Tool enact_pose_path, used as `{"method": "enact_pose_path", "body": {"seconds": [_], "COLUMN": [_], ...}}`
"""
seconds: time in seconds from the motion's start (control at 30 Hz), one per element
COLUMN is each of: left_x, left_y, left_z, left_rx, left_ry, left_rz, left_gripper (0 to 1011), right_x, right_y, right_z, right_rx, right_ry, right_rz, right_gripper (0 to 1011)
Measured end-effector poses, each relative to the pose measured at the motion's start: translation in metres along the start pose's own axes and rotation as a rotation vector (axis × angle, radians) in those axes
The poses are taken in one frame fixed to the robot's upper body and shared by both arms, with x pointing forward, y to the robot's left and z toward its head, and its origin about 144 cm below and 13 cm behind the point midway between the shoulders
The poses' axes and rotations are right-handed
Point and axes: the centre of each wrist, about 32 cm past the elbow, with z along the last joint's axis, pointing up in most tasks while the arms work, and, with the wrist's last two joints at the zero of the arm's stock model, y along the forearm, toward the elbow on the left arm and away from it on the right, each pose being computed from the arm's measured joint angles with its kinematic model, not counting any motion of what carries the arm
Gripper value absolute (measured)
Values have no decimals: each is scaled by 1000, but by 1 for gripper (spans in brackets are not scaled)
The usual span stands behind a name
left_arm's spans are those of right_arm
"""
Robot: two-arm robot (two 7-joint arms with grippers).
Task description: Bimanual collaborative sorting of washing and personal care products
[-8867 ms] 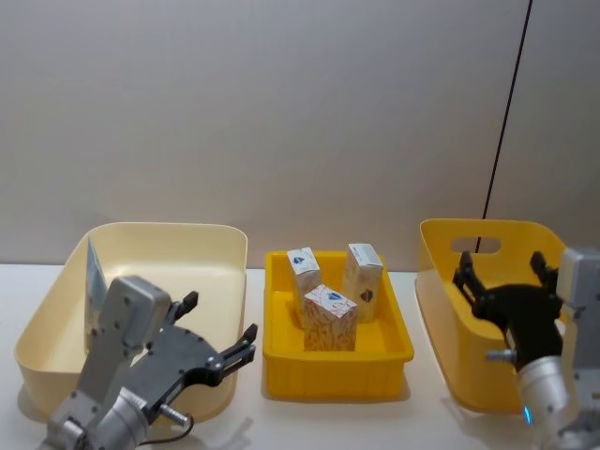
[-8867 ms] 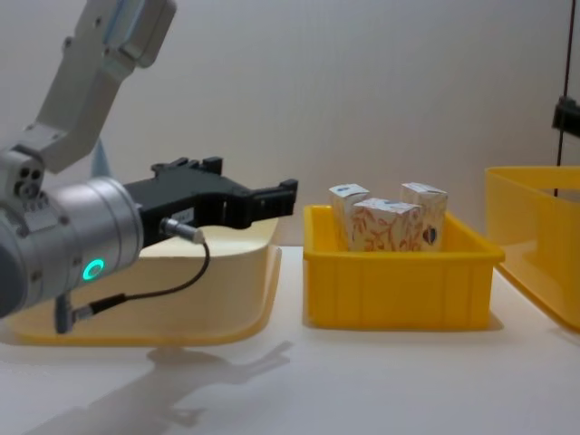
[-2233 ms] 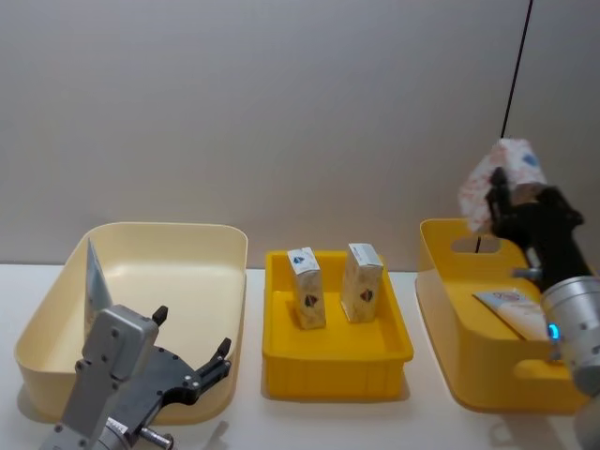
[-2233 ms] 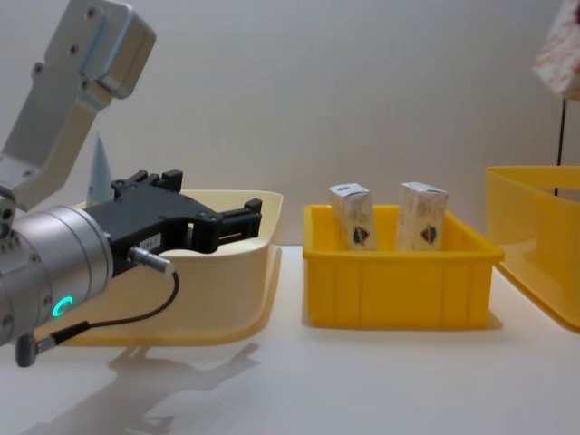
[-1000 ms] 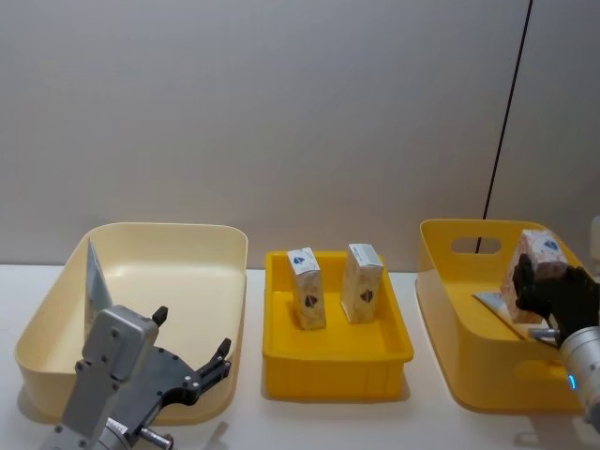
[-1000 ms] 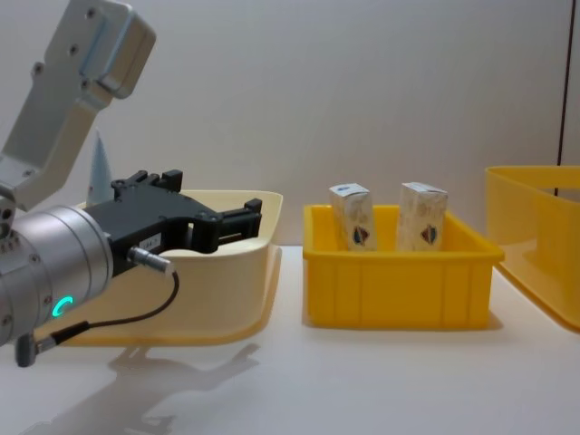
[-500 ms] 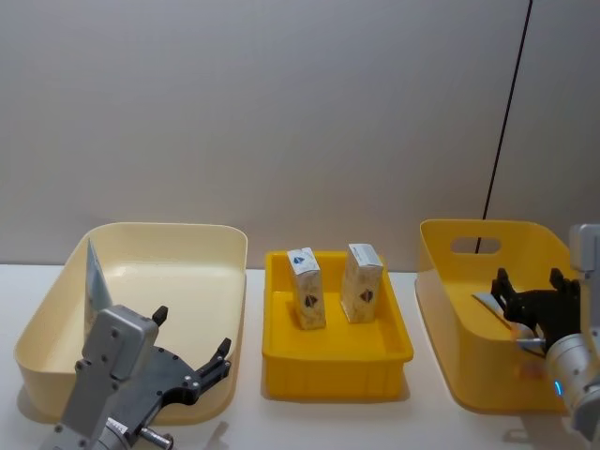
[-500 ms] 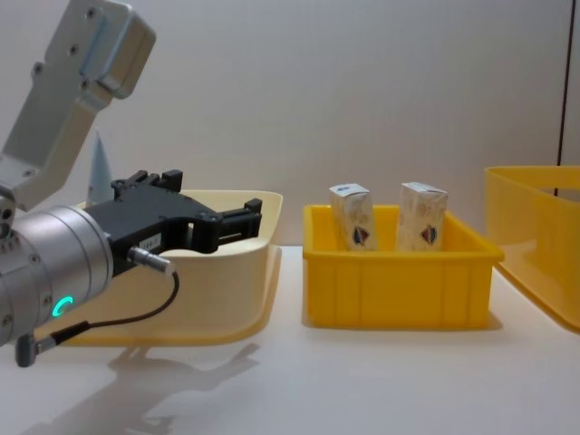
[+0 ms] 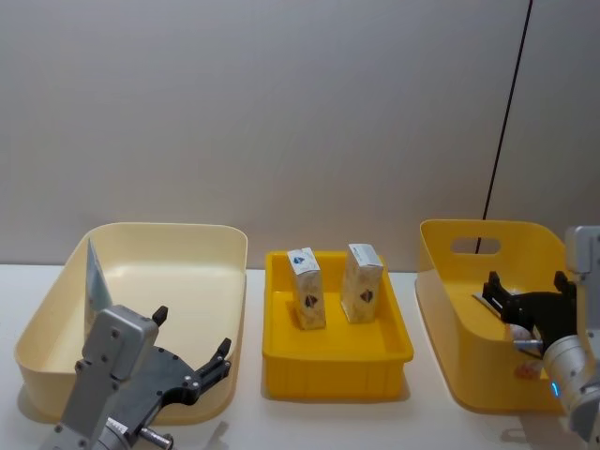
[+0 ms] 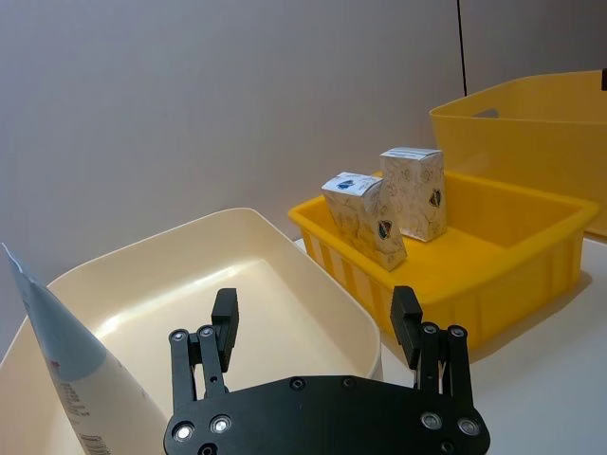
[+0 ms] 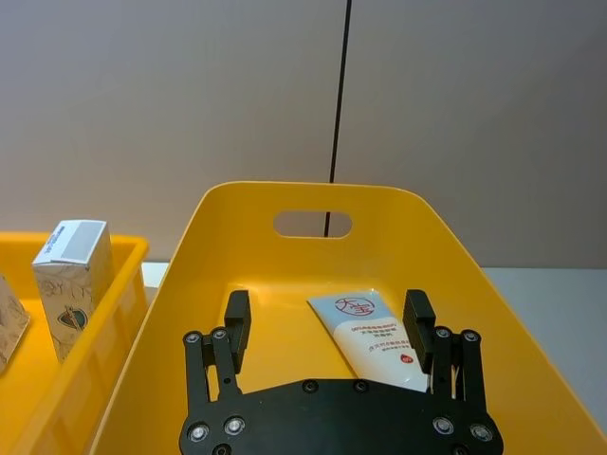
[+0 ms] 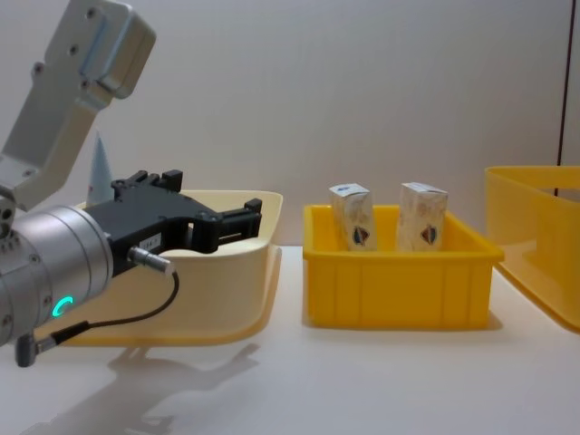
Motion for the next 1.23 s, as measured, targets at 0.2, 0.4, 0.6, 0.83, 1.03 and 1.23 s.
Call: {"method": "enact_pose_path", "body": {"seconds": [0.2,0.4,0.6,0.83,1.03,1.23], "left_x": [0,0,0,0,0,0], "left_y": [0,0,0,0,0,0], "left_z": [0,0,0,0,0,0], "left_rx": [0,0,0,0,0,0], "left_ry": [0,0,0,0,0,0], "left_rz": [0,0,0,0,0,0], "left_gripper": [1002,1002,1002,1002,1002,1002], "right_x": [1,3,6,8,7,3], "right_y": [-2,-5,-10,-14,-17,-27], "right_z": [1,3,7,11,8,0], "right_rx": [40,107,185,241,237,231], "right_ry": [9,36,68,92,88,76], "right_rz": [5,21,41,58,72,118], "right_gripper": [1001,1001,1001,1001,1001,1001]}}
